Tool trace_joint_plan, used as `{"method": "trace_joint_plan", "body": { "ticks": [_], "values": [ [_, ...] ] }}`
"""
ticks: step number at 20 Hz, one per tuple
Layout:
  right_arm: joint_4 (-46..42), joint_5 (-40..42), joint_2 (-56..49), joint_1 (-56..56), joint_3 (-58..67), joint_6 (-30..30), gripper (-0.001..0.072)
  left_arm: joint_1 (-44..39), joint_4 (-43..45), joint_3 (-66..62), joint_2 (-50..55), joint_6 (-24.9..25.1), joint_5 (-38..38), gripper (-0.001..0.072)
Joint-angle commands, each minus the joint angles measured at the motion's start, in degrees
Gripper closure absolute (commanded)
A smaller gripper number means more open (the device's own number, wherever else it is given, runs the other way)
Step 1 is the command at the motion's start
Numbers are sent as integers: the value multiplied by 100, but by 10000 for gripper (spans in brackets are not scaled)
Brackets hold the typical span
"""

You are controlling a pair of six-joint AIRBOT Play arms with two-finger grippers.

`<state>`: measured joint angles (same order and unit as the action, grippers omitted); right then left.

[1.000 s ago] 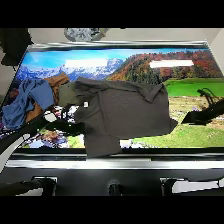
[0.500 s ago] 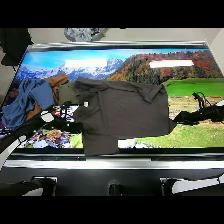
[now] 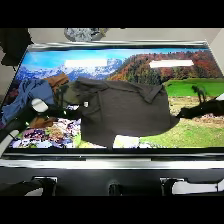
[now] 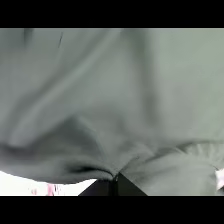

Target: Fold the shirts.

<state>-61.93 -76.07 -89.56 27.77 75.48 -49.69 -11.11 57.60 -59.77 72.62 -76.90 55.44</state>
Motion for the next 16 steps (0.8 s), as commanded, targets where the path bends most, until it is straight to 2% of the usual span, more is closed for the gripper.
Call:
{"method": "trace_joint_plan", "body": {
  "ticks": [1,3,5,7,8,11,13,16],
  "values": [
    [289,256,1117,-4,933,214,668,-4,706,-1735,-393,-236,372,686],
    [278,944,1989,-4,1856,212,668,-4,1403,-3294,-719,-645,354,686],
    [107,1996,2938,-4,2667,214,667,-4,1952,-4996,-951,-1045,348,686],
    [-284,2833,3823,-4,3154,205,667,-4,2065,-6343,-1143,-1123,295,686],
    [-404,3003,4229,-4,3254,192,667,-7,1963,-6568,-1333,-1121,127,686],
    [-667,2702,5034,-4,3259,37,667,-9,1547,-6015,-2127,-1174,-42,686],
    [-914,2358,5219,-4,3259,-105,667,-4,1593,-5504,-2531,-1449,-42,686],
    [-1132,1834,5235,-4,3259,-111,667,-4,1617,-5390,-2614,-1491,-13,686]
  ]
}}
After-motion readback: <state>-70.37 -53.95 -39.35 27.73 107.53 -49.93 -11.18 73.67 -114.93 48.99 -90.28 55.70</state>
